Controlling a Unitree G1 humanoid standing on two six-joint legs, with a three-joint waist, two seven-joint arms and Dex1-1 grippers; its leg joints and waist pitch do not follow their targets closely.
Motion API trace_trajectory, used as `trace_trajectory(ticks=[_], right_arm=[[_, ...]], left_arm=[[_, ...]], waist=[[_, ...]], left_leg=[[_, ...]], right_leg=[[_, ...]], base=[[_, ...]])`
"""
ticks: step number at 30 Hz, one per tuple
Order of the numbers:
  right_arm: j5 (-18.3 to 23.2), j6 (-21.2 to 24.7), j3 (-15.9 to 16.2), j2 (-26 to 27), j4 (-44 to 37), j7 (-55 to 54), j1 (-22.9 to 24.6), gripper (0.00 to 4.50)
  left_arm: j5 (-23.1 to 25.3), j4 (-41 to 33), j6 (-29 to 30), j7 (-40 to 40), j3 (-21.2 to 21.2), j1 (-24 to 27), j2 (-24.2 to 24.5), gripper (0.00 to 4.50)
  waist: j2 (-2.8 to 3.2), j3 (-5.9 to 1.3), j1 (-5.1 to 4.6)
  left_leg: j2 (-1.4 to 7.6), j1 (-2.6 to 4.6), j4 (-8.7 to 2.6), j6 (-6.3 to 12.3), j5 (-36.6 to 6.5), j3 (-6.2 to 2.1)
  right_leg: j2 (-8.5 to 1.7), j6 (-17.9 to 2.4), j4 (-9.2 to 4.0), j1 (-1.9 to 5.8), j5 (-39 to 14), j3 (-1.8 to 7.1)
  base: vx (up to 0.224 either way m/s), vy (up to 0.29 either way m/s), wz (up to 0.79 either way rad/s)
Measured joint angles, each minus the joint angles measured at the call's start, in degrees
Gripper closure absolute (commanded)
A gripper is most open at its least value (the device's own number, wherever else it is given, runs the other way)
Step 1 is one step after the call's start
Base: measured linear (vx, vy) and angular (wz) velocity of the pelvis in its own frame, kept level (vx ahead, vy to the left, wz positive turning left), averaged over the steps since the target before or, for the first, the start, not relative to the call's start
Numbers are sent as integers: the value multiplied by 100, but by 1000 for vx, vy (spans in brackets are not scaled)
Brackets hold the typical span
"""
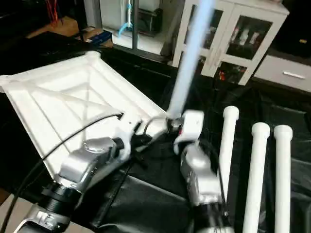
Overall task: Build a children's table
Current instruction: Rotate leg to tighten
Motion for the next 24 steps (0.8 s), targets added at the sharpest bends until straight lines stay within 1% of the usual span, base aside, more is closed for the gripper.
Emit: trace_trajectory(ticks=[1,2,4,5,6,7,8,9,10,11,12,14,19,22,24], right_arm=[[34,68,40,-54,-74,113,7,130],[47,106,73,-152,-138,233,14,130],[112,267,418,-885,-605,1162,252,130],[158,315,520,-1269,-814,1619,362,130],[197,334,554,-1749,-1003,2176,437,130],[226,336,545,-1954,-1105,2468,457,130],[313,359,513,-2220,-1216,2832,455,130],[380,368,518,-2315,-1283,3015,455,130],[481,389,522,-2569,-1357,3415,455,130],[550,420,521,-2837,-1378,3752,455,130],[585,431,518,-2996,-1378,3952,455,130],[646,475,517,-3200,-1379,4343,443,130],[845,672,511,-3544,-1373,4899,345,130],[822,671,575,-3603,-1278,5112,175,130],[817,667,610,-3605,-1253,5205,152,130]], left_arm=[[-2,-39,-8,-58,-3,1,59,450],[-10,-74,-8,-149,-2,1,134,450],[-122,-328,-78,-804,-133,57,656,450],[-222,-462,-126,-1168,-182,122,961,450],[-296,-566,-188,-1612,-224,222,1297,450],[-341,-603,-232,-1853,-215,291,1460,450],[-416,-651,-248,-2153,-233,331,1632,450],[-457,-688,-248,-2305,-263,346,1714,450],[-519,-750,-248,-2593,-344,351,1864,450],[-606,-791,-247,-2841,-445,374,1957,450],[-647,-792,-247,-2965,-502,384,1978,450],[-673,-792,-250,-3104,-558,387,2002,450],[-700,-845,-250,-3298,-580,387,2118,450],[-753,-896,-250,-3370,-604,386,2143,450],[-783,-909,-250,-3412,-634,386,2144,450]], waist=[[2,2,8],[2,2,12],[8,6,43],[12,8,64],[18,12,101],[21,14,131],[23,15,192],[26,17,225],[35,21,301],[42,26,347],[44,27,361],[43,28,365],[43,28,335],[43,27,331],[43,27,344]], left_leg=[[0,-11,0,1,1,0],[0,-20,0,2,1,1],[1,-31,-1,11,2,2],[1,-29,-1,32,10,4],[1,-26,-3,41,14,5],[2,-24,-3,41,15,7],[4,-23,-2,39,16,7],[5,-22,-2,36,15,11],[4,-12,-1,22,7,19],[3,-2,1,23,7,23],[4,6,2,26,9,29],[3,16,8,26,9,42],[4,26,11,26,10,40],[5,38,10,25,10,36],[6,38,10,25,10,30]], right_leg=[[0,-1,3,-11,1,0],[0,-2,3,-20,1,0],[0,-1,0,-30,-1,-1],[0,1,1,-31,-5,-1],[-1,1,3,-30,-9,0],[-1,1,5,-30,-9,0],[-1,1,9,-26,-9,-2],[-3,0,8,-23,-9,-2],[-7,0,8,-10,-9,2],[-10,0,2,15,-9,8],[-12,1,-1,33,-10,15],[-13,1,1,49,-10,37],[-13,1,11,57,-8,35],[-13,6,17,65,-10,30],[-13,18,17,70,-18,25]], base=[[0,0,0],[0,0,0],[0,0,0],[0,0,0],[0,0,0],[0,0,0],[0,0,0],[0,0,0],[0,0,0],[0,0,0],[0,0,0],[0,0,0],[0,0,0],[0,0,0],[0,0,0]])
